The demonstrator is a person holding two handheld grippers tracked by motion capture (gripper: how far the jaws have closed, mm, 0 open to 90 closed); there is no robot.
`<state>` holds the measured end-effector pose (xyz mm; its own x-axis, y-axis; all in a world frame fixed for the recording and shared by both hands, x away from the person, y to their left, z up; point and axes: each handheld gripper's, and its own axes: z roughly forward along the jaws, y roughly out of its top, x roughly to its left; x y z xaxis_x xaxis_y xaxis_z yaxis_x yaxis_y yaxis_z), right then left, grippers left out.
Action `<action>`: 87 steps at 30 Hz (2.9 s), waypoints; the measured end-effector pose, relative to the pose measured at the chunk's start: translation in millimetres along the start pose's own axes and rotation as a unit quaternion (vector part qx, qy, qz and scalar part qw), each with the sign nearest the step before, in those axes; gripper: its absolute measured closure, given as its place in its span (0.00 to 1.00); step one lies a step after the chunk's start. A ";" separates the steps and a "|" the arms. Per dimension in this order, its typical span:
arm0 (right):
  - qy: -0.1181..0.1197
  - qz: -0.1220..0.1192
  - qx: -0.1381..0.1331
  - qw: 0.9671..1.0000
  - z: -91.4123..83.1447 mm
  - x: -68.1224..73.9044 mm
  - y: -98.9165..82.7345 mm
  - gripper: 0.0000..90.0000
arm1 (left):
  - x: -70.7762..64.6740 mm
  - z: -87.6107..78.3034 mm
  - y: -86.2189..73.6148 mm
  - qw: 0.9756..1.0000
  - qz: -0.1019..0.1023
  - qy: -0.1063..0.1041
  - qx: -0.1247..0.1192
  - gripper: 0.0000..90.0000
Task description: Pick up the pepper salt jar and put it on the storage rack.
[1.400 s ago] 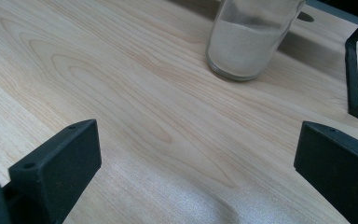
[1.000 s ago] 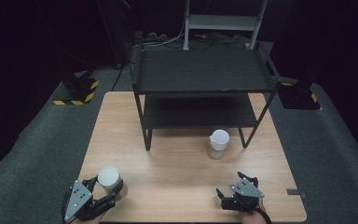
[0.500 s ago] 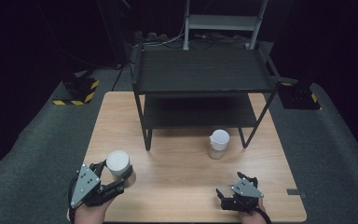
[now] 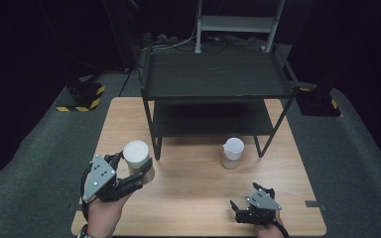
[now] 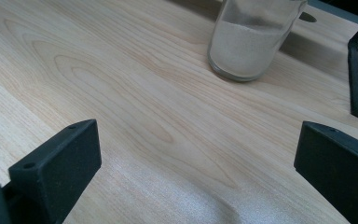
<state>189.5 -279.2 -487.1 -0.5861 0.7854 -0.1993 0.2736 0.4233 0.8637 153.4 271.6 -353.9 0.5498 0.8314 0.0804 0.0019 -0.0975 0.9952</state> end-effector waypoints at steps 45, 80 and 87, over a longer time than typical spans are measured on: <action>0.001 0.006 -0.003 1.000 -0.4 -1.1 -1.0 0.00 | 16.4 69.0 103.6 0.998 -0.004 -0.009 -0.065 0.38; 0.005 0.013 -0.008 1.000 -1.4 -3.7 -2.9 0.00 | 21.6 152.8 137.1 0.997 -0.010 0.015 -0.076 0.38; 0.007 0.016 -0.010 1.000 -2.0 -4.7 -4.1 0.00 | 19.2 172.6 140.5 0.997 -0.008 0.020 -0.072 0.38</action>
<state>189.6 -285.6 -488.8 -0.5870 0.7926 -0.1648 0.2770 0.3879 0.8791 308.4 179.4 -222.0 0.5175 0.8533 0.0641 -0.1112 -0.0072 0.9938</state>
